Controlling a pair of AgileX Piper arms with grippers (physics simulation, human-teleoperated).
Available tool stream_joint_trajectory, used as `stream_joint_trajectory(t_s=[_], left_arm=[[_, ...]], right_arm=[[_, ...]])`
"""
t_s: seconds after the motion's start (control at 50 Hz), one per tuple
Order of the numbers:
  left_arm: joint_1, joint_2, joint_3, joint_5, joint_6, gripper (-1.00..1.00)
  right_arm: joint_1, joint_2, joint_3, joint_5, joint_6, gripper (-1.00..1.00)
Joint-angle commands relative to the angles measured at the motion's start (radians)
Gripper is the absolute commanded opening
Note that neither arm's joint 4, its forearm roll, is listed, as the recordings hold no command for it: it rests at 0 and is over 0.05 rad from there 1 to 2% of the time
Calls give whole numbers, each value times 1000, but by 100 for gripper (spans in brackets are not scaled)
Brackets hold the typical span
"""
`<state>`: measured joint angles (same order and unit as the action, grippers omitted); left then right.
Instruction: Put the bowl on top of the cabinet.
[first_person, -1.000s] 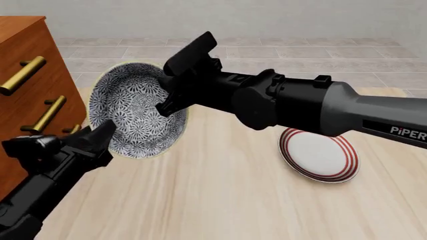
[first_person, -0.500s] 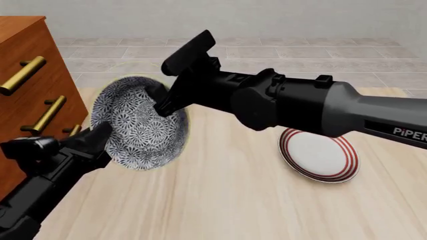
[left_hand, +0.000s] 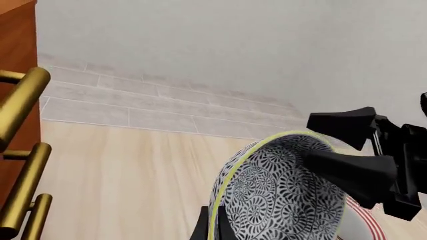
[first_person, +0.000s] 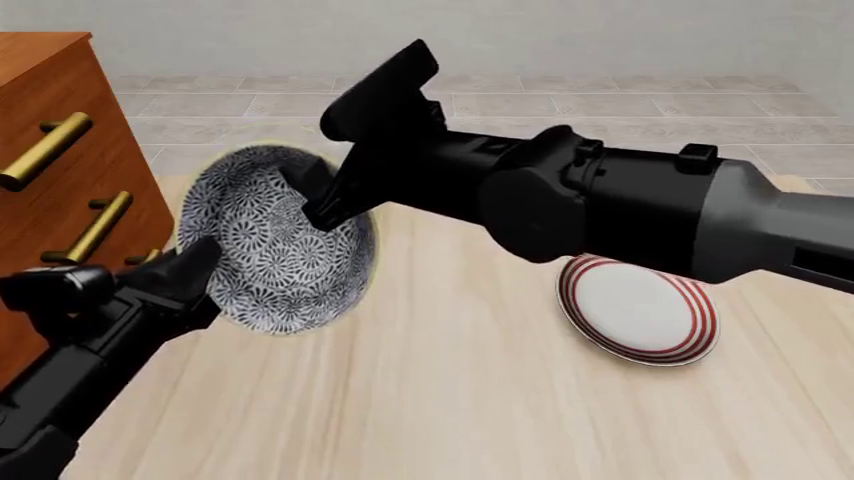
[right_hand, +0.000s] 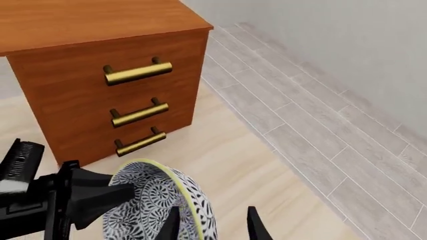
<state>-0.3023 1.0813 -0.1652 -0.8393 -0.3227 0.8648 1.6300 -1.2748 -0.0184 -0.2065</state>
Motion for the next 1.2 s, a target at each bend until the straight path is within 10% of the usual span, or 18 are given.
stream_joint_trajectory(t_s=[0.02, 0.72, 1.2], left_arm=[[0, -18, -16, 20, 12, -100], [2, -62, -96, 162, 78, -100], [-95, -95, -299, 593, 207, -100]], right_arm=[[13, -48, 14, 14, -7, 100], [69, -306, 182, -73, -68, 100], [-53, -458, 206, -44, -85, 100]])
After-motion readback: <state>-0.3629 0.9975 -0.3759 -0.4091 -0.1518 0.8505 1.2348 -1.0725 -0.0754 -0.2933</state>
